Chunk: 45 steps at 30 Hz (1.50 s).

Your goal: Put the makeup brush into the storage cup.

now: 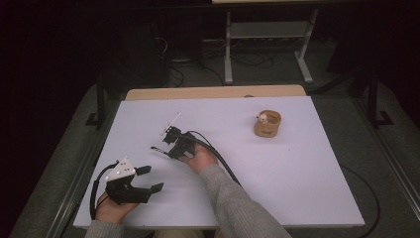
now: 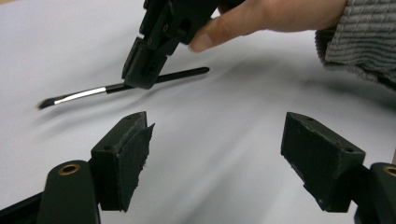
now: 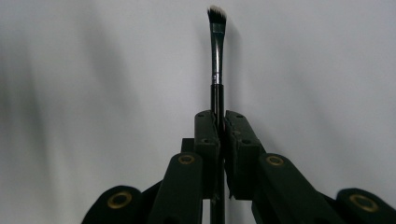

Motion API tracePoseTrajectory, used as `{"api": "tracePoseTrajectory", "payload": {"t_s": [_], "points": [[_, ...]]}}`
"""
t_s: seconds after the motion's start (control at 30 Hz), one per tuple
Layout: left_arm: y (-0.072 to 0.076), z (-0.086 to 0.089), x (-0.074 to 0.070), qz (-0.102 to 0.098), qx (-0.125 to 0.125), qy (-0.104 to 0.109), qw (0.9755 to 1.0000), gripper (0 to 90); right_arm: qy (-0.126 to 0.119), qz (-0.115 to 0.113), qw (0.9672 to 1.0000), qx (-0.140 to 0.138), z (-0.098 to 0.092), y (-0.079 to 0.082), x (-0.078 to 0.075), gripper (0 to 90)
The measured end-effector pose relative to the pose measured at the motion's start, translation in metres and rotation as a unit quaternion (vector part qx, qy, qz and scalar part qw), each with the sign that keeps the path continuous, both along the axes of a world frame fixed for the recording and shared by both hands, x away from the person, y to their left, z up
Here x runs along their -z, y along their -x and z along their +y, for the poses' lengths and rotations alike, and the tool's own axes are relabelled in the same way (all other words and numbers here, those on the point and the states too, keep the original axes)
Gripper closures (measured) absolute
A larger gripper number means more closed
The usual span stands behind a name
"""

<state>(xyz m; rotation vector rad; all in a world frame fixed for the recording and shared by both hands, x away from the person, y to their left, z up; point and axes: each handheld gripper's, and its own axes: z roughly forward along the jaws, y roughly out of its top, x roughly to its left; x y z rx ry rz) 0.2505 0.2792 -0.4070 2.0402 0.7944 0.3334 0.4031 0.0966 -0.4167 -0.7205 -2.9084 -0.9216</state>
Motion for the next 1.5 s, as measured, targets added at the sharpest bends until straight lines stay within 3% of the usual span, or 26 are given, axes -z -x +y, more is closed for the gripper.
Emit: {"api": "tracePoseTrajectory", "payload": {"t_s": [0.63, 1.0, 1.5], "points": [[-0.001, 0.001, 0.001, 0.005, -0.004, -0.002, 1.0000, 23.4, -0.044, 0.004, 0.9990, 0.001, -0.030, 0.003, -0.026, 83.4], [-0.001, 0.002, 0.001, 0.006, -0.006, -0.005, 1.0000, 23.9, -0.054, -0.003, 0.9986, -0.002, -0.046, 0.009, -0.036, 83.4], [-0.002, -0.002, 0.001, 0.015, -0.005, 0.003, 0.9999, 24.4, -0.087, -0.023, 0.9958, -0.018, -0.077, 0.026, -0.055, 83.4]]}}
